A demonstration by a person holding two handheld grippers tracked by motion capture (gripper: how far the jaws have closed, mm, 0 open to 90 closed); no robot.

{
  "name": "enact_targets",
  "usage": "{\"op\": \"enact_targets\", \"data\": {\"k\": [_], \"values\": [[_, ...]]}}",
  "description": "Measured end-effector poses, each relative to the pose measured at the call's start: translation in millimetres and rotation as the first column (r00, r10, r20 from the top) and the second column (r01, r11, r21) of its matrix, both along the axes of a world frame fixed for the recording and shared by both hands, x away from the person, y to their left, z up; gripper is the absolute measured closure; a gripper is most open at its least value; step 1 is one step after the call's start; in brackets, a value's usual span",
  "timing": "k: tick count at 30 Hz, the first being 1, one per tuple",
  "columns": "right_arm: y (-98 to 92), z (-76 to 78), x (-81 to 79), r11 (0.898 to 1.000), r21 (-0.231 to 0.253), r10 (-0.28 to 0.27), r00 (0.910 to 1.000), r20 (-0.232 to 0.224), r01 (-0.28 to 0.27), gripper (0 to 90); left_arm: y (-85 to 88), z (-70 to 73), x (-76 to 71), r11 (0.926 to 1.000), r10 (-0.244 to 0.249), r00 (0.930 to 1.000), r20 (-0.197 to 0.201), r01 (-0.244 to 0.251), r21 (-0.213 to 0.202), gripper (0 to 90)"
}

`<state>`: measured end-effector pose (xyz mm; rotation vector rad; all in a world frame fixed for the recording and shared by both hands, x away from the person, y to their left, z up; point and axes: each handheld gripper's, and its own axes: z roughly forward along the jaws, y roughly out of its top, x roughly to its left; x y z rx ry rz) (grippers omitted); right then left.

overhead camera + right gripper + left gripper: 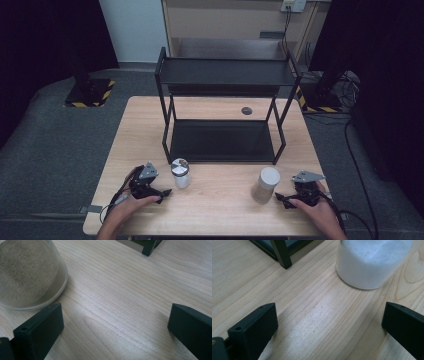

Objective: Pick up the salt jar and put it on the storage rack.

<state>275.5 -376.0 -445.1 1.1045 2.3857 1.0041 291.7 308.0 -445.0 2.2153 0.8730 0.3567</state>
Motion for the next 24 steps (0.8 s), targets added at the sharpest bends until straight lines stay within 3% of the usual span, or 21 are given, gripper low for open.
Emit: {"op": "enact_targets", "data": {"k": [24], "values": [[0.0, 0.0, 0.0, 1.000, 0.000, 0.000, 1.0000, 0.000, 0.000, 1.1, 3.0, -0.6, 0.0, 0.9996, -0.028, 0.9996, 0.011, 0.028, -0.004, 1.3]]}}
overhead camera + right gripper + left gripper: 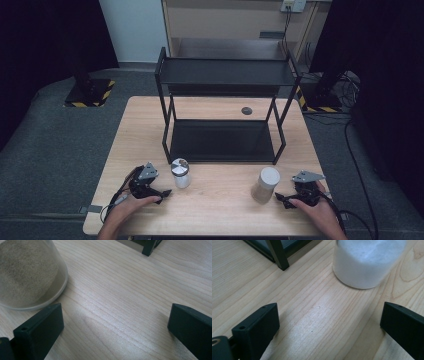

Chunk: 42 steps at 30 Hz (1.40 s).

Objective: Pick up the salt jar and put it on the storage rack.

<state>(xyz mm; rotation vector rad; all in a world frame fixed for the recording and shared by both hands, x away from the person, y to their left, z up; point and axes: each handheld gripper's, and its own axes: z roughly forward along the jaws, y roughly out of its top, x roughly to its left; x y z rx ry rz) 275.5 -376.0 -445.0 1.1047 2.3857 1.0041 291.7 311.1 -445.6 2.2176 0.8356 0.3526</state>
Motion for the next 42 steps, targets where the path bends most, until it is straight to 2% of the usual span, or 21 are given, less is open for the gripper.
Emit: {"op": "enact_targets", "data": {"k": [6, 14, 22, 29, 42], "values": [[0.0, 0.0, 0.0, 1.000, 0.000, 0.000, 1.0000, 0.000, 0.000, 1.1, 4.1, -1.6, -2.6, 0.9997, -0.009, 0.9999, 0.014, 0.009, -0.023, 2.2], [0.0, 0.0, 0.0, 1.000, 0.000, 0.000, 1.0000, 0.000, 0.000, 1.1, 1.3, -0.2, -3.2, 0.9994, -0.029, 0.9993, 0.024, 0.029, -0.021, 2.2], [0.0, 0.0, 0.0, 1.000, 0.000, 0.000, 1.0000, 0.000, 0.000, 1.1, -8.7, 3.7, -4.7, 0.9984, -0.055, 0.9973, 0.049, 0.056, -0.011, 2.0], [0.0, 0.0, 0.0, 1.000, 0.000, 0.000, 1.0000, 0.000, 0.000, 1.1, -14.6, 3.9, -4.7, 0.9972, -0.070, 0.9957, 0.061, 0.071, -0.020, 1.7], [0.0, 0.0, 0.0, 1.000, 0.000, 0.000, 1.0000, 0.000, 0.000, 1.1, -26.5, 4.2, -5.0, 0.9941, -0.083, 0.9927, 0.088, 0.089, -0.063, 1.6]]}}
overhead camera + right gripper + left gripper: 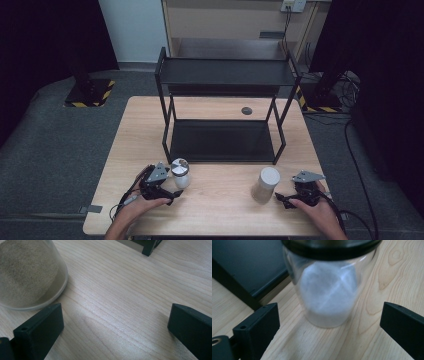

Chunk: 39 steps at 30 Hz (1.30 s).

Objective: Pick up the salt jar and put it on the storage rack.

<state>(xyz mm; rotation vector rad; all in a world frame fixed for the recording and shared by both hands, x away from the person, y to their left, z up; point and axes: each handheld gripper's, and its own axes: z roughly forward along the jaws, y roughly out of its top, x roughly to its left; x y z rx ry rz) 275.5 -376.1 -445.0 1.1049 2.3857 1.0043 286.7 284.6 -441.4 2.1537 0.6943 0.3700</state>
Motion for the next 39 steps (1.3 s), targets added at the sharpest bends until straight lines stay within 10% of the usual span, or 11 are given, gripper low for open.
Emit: {"op": "enact_targets", "data": {"k": [23, 39], "values": [[0.0, 0.0, 0.0, 1.000, 0.000, 0.000, 1.0000, 0.000, 0.000, 1.1, -8.2, -10.6, 7.7, 0.9931, 0.028, 0.9996, 0.006, -0.027, -0.114, 7.6], [0.0, 0.0, 0.0, 1.000, 0.000, 0.000, 1.0000, 0.000, 0.000, 1.1, -9.8, -14.6, 12.0, 0.9924, 0.026, 0.9997, 0.003, -0.026, -0.120, 18.8]]}}
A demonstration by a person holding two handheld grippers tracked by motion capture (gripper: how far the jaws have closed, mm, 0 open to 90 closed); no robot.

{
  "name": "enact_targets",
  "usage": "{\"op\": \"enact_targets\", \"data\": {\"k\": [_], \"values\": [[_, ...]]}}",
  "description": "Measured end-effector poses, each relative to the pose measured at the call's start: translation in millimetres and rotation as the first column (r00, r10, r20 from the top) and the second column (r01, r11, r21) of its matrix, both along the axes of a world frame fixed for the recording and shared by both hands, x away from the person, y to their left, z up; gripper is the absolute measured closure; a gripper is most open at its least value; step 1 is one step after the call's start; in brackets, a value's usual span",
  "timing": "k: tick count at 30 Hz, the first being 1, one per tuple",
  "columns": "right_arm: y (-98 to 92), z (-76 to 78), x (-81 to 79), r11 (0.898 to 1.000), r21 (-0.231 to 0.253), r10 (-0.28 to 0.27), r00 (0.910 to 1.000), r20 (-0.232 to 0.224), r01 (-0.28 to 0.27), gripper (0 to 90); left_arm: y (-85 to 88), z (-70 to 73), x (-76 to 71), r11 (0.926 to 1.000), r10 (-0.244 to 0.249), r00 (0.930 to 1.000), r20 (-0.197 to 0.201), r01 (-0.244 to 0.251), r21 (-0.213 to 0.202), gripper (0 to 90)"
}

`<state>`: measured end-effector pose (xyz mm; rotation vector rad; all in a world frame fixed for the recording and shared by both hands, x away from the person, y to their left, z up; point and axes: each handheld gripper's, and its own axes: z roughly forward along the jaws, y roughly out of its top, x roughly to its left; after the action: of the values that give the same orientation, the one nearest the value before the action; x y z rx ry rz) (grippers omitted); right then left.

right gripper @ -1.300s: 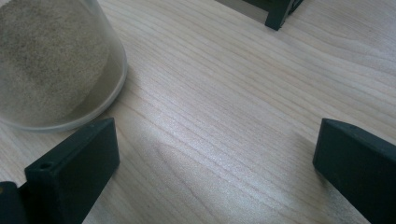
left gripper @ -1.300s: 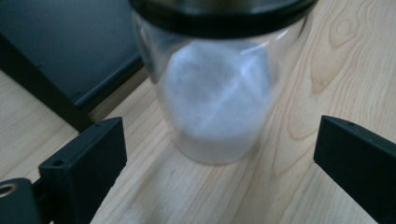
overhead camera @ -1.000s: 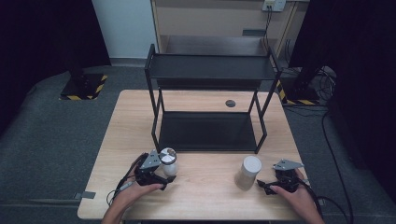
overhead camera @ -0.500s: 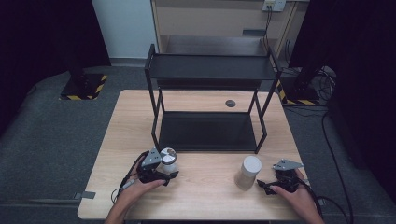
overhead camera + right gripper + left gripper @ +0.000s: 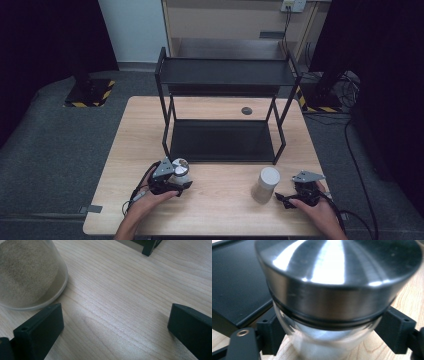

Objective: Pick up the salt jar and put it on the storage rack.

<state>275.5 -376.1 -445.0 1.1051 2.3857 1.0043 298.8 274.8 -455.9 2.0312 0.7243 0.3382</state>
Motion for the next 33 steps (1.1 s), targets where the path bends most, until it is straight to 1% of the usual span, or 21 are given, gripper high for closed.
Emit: {"op": "enact_targets", "data": {"k": [4, 9, 13, 18, 19, 22, 24, 29, 33], "values": [[0.0, 0.0, 0.0, 1.000, 0.000, 0.000, 1.0000, 0.000, 0.000, 1.1, 0.7, -2.2, 0.5, 1.0000, 0.003, 1.0000, 0.007, -0.003, -0.003, 22.4], [0.0, 0.0, 0.0, 1.000, 0.000, 0.000, 1.0000, 0.000, 0.000, 1.1, 1.9, -3.7, 1.0, 1.0000, 0.005, 0.9999, 0.014, -0.005, -0.004, 29.1], [0.0, 0.0, 0.0, 1.000, 0.000, 0.000, 1.0000, 0.000, 0.000, 1.1, 0.9, -2.5, 0.9, 1.0000, 0.000, 0.9998, 0.021, 0.000, 0.007, 29.6], [0.0, 0.0, 0.0, 1.000, 0.000, 0.000, 1.0000, 0.000, 0.000, 1.1, 0.8, -2.2, 1.7, 1.0000, -0.002, 0.9997, 0.023, 0.002, 0.009, 29.8], [0.0, 0.0, 0.0, 1.000, 0.000, 0.000, 1.0000, 0.000, 0.000, 1.1, 1.9, -3.2, 2.0, 1.0000, 0.003, 0.9999, 0.016, -0.003, -0.004, 29.9], [0.0, 0.0, 0.0, 1.000, 0.000, 0.000, 1.0000, 0.000, 0.000, 1.1, 5.1, -3.5, 1.9, 0.9998, 0.002, 0.9999, 0.016, -0.001, -0.018, 29.9], [0.0, 0.0, 0.0, 1.000, 0.000, 0.000, 1.0000, 0.000, 0.000, 1.1, 5.6, -1.7, 1.0, 0.9998, 0.002, 0.9997, 0.022, -0.001, -0.017, 29.9], [0.0, 0.0, 0.0, 1.000, 0.000, 0.000, 1.0000, 0.000, 0.000, 1.1, 5.6, 1.3, 0.7, 0.9995, -0.022, 0.9994, 0.027, 0.023, -0.023, 29.9], [0.0, 0.0, 0.0, 1.000, 0.000, 0.000, 1.0000, 0.000, 0.000, 1.1, 1.8, 3.5, 1.6, 0.9988, -0.048, 0.9985, 0.027, 0.048, -0.004, 29.9]]}}
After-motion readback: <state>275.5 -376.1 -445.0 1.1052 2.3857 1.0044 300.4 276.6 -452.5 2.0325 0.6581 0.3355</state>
